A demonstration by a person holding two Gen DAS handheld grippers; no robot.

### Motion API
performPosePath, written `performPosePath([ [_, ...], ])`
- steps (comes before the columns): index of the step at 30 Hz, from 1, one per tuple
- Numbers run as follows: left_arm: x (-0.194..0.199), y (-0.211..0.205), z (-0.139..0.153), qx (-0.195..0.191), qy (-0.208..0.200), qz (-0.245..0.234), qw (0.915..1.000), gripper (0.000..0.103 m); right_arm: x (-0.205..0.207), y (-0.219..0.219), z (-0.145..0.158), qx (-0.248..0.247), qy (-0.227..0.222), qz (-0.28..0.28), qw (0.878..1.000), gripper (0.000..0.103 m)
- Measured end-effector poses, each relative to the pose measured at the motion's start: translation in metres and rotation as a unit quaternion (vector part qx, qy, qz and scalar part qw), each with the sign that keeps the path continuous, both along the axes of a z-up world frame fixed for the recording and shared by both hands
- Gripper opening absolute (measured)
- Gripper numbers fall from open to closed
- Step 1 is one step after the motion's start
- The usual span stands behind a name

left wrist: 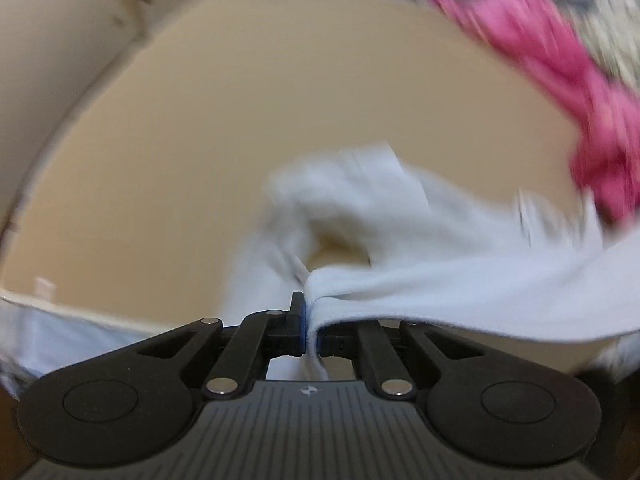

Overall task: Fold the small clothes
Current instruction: 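Lift the white shirt by its hem with both grippers and swing it over the mattress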

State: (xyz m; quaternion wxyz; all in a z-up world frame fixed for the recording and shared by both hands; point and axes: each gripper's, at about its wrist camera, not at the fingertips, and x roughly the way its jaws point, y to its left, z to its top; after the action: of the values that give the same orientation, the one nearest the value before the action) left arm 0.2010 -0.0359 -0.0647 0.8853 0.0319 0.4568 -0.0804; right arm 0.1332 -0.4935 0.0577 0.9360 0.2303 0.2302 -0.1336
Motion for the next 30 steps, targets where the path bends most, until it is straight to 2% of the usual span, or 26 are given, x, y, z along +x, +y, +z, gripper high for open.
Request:
performPosePath([
  [3,-0.004,0.036,0.078,-0.033,-0.075,0.026,0.9963,0.004,-0.013,0.007,0.019,0.027,-0.048,0.015,0.998,0.002],
  [4,-0.007,0.049,0.11,-0.046,-0.11,0.034,0.9922,0.004,-0.018,0.011,0.03,0.025,-0.068,0.022,0.997,0.002],
  [6,-0.008,0.065,0.154,-0.069,-0.144,0.039,0.9865,0.004,-0.031,0.022,0.057,0.022,-0.117,0.035,0.992,0.002],
  [8,-0.014,0.075,0.198,-0.071,-0.187,0.043,0.9789,0.004,-0.042,0.028,0.082,0.022,-0.161,0.045,0.986,0.002],
  [11,-0.021,0.079,0.242,-0.061,-0.246,0.048,0.9662,0.004,-0.055,0.033,0.116,0.026,-0.211,0.058,0.975,0.002],
  [13,-0.023,0.074,0.262,-0.052,-0.269,0.05,0.9606,0.004,-0.054,0.032,0.131,0.02,-0.225,0.063,0.972,0.002],
  [15,-0.011,0.064,0.267,-0.039,-0.27,0.053,0.9606,0.004,-0.043,0.029,0.137,0.011,-0.218,0.066,0.974,0.002],
  [17,0.015,0.053,0.255,-0.024,-0.247,0.054,0.9673,0.004,-0.019,0.025,0.132,0.011,-0.192,0.066,0.979,0.002],
  [21,0.105,0.04,0.201,-0.001,-0.153,0.069,0.9857,0.004,0.057,0.019,0.093,0.022,-0.099,0.058,0.993,0.002],
  [23,0.157,0.04,0.179,0.008,-0.118,0.083,0.9895,0.004,0.099,0.02,0.076,0.027,-0.061,0.051,0.996,0.001],
  [25,0.204,0.039,0.171,0.014,-0.103,0.102,0.9894,0.004,0.146,0.022,0.067,0.026,-0.042,0.042,0.998,0.001],
  [27,0.236,0.041,0.182,0.016,-0.109,0.114,0.9873,0.004,0.186,0.029,0.079,0.021,-0.049,0.035,0.998,0.001],
  [30,0.274,0.042,0.237,0.005,-0.148,0.131,0.9803,0.004,0.228,0.045,0.122,0.011,-0.094,0.034,0.995,0.001],
])
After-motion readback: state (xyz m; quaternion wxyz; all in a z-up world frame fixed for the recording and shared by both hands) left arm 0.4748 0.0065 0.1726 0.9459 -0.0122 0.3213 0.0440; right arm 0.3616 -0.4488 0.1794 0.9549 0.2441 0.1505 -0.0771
